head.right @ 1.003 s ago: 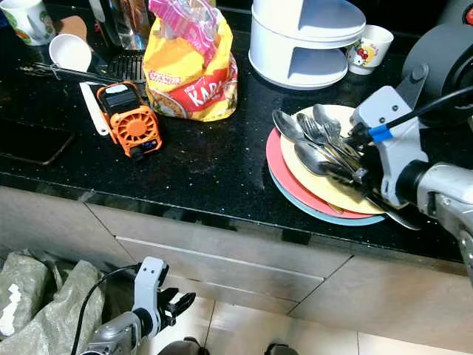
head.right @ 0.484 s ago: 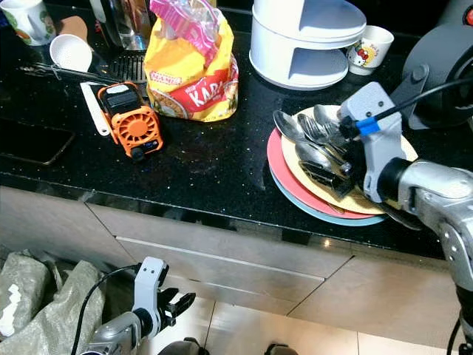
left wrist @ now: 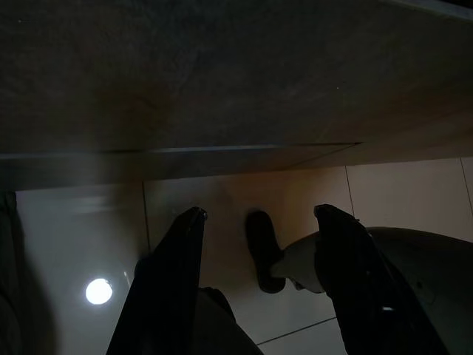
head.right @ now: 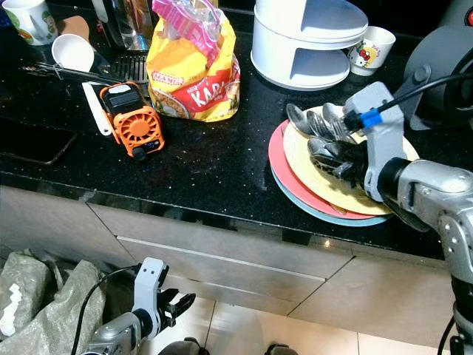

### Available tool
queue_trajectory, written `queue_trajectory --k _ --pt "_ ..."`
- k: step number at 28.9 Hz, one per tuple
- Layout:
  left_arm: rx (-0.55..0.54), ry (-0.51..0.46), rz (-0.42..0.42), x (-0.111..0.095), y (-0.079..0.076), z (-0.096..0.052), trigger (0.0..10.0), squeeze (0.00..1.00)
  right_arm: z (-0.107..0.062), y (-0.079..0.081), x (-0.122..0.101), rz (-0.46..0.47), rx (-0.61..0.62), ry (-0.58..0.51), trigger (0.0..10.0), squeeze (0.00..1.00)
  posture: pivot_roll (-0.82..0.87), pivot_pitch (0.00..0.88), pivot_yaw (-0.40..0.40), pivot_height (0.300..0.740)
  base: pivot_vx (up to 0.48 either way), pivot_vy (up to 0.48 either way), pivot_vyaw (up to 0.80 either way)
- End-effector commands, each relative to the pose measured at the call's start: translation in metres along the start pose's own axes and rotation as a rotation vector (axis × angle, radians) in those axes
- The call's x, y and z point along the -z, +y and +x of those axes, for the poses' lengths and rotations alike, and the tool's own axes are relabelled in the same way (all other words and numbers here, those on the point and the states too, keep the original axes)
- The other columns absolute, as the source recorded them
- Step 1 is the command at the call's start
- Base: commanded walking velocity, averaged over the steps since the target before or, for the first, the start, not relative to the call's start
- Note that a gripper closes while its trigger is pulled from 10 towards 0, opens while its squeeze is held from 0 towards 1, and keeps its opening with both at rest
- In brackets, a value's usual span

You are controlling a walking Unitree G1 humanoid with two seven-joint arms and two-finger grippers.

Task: Kitchen organization

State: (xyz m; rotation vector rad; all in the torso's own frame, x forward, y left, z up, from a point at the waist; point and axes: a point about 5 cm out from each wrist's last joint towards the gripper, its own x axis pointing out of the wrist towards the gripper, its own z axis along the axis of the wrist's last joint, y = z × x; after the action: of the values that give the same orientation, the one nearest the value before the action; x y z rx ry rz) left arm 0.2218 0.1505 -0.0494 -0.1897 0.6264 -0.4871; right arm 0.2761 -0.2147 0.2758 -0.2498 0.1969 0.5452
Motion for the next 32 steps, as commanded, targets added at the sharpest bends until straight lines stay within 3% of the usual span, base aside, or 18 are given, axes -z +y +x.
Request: queue_trajectory --k 1,9,10,11,12,13,19,23,32 --pt "0.007 0.026 -0.014 0.01 -0.005 -0.002 10.0 0.0 -0.003 0.0 -0.002 0.014 -0.011 -0.012 10.0 0.0 0.04 0.141 -0.028 0.74 0.0 0.0 0.0" --pt "0.009 0.026 -0.017 0.011 -0.005 -0.001 10.0 0.0 -0.004 0.018 0.0 -0.087 -0.095 0.012 10.0 0.0 0.04 0.141 -0.027 0.74 0.0 0.0 0.0" --pt "0.01 0.026 -0.017 0.011 -0.005 -0.001 10.0 0.0 -0.004 0.019 0.0 -0.093 -0.098 0.011 6.4 0.0 0.04 0.142 -0.027 0.74 0.0 0.0 0.0" --pt "0.01 0.026 -0.016 0.011 -0.006 -0.001 10.0 0.0 -0.003 0.02 0.0 -0.096 -0.1 0.011 6.4 0.0 0.04 0.143 -0.026 0.74 0.0 0.0 0.0" --pt "0.011 0.027 -0.016 0.011 -0.006 -0.001 10.0 0.0 -0.003 0.021 0.0 -0.118 -0.099 0.018 9.3 0.0 0.04 0.143 -0.024 0.74 0.0 0.0 0.0" --pt "0.012 0.027 -0.015 0.011 -0.006 -0.001 10.0 0.0 -0.003 0.022 0.001 -0.133 -0.099 0.023 10.0 0.0 0.04 0.142 -0.025 0.74 0.0 0.0 0.0" --pt "0.014 0.027 -0.013 0.01 -0.006 -0.001 10.0 0.0 -0.001 0.02 0.002 -0.191 -0.054 0.038 10.0 0.0 0.03 0.144 -0.022 0.74 0.0 0.0 0.0" --pt "0.022 0.03 -0.007 0.01 -0.006 -0.001 10.0 0.0 -0.004 0.021 -0.001 -0.278 -0.027 0.049 10.0 0.0 0.03 0.146 -0.02 0.74 0.0 0.0 0.0" --pt "0.024 0.03 -0.005 0.01 -0.007 0.0 10.0 0.0 -0.005 0.016 0.002 -0.299 0.011 0.1 10.0 0.0 0.03 0.142 -0.022 0.74 0.0 0.0 0.0"
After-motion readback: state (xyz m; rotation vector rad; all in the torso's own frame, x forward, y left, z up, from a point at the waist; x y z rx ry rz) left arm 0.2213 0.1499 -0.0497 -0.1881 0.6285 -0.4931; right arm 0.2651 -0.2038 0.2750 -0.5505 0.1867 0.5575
